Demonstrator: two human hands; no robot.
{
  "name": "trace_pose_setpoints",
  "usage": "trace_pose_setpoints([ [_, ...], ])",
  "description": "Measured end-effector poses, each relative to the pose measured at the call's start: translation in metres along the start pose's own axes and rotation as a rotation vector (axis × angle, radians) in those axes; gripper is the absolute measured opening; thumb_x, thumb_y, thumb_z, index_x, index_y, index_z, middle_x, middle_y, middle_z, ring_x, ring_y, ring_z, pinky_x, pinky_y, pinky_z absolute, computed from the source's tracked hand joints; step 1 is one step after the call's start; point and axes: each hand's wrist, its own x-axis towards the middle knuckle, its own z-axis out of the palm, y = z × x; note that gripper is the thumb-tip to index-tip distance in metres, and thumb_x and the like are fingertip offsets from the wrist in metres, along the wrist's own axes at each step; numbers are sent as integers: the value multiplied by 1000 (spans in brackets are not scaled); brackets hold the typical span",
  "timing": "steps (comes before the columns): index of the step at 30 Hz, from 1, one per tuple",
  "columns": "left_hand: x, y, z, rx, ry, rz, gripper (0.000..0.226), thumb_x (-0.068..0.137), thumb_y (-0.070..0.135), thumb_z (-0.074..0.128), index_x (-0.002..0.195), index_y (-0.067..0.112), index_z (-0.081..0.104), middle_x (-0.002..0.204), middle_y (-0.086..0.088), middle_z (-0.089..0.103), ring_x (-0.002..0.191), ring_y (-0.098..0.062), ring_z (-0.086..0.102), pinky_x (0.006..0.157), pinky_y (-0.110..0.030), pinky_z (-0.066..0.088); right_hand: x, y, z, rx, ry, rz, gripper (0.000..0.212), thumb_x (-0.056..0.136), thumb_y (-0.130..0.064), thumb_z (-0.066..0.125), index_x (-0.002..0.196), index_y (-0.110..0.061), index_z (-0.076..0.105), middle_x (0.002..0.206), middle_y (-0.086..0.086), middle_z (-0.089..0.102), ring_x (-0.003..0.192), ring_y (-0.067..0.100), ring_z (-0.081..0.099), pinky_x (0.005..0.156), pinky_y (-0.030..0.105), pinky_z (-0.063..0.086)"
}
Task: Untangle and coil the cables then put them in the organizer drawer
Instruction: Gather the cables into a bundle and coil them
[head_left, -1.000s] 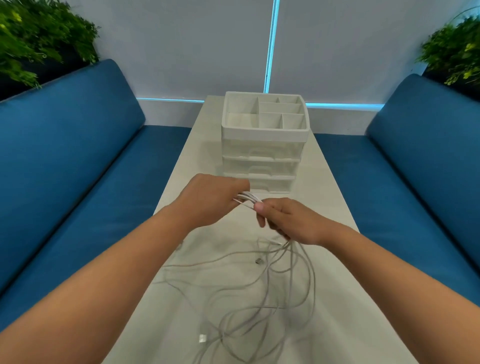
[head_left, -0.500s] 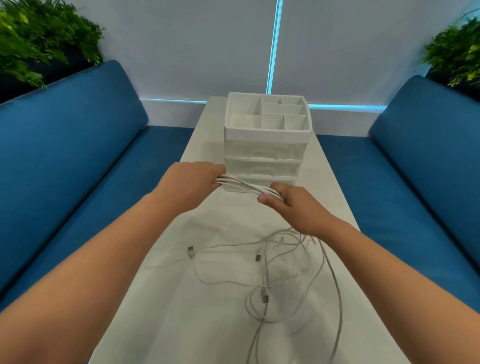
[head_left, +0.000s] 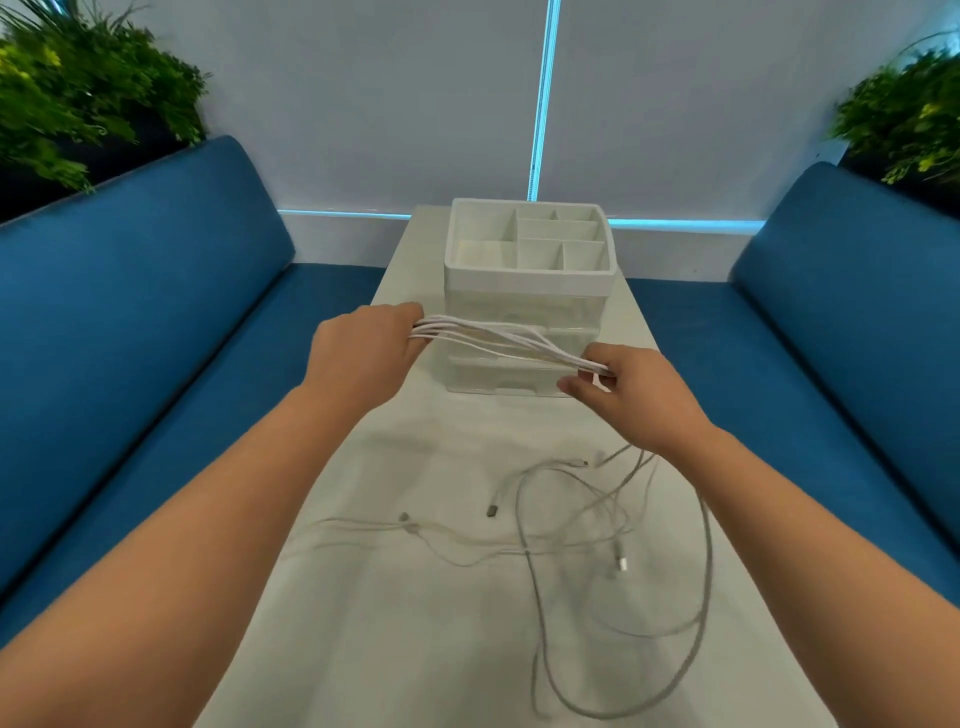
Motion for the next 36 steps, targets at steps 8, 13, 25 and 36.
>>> trace_pose_setpoints([
  [8, -3, 3, 11, 26, 8, 10, 45, 100, 55, 42, 67, 25, 39, 60, 5, 44, 54, -19, 44, 49, -26, 24, -17, 20, 13, 474, -193, 177, 47, 88, -45, 64, 63, -16, 37, 52, -9, 34, 47, 9, 32, 48, 19, 29],
  [13, -1, -4, 6, 58, 104, 96, 45, 97, 59, 42, 66, 26, 39, 63, 5, 38, 55, -19, 43, 48, -26, 21, -16, 29, 23, -26, -293, 197, 56, 87, -68, 46, 70, -14, 50, 60, -4, 47, 58, 15, 45, 59, 32, 37],
  [25, 5, 14, 4, 57, 2, 664, 11, 86, 16, 72, 91, 14, 62, 78, -3, 60, 69, -27, 59, 53, -30, 31, 6, -63, 18, 613, -531, 50, 43, 91, -46, 59, 126, -21, 54, 109, -3, 69, 86, 9, 68, 84, 27, 49],
  [36, 21, 6, 25, -27, 352, 779, 42, 104, 40, 41, 93, 9, 67, 87, -12, 60, 73, -28, 53, 62, -39, 48, -16, -53, 43, 909, -594, 212, 42, 98, -48, 42, 95, -17, 69, 56, -6, 27, 50, 10, 22, 48, 21, 23],
])
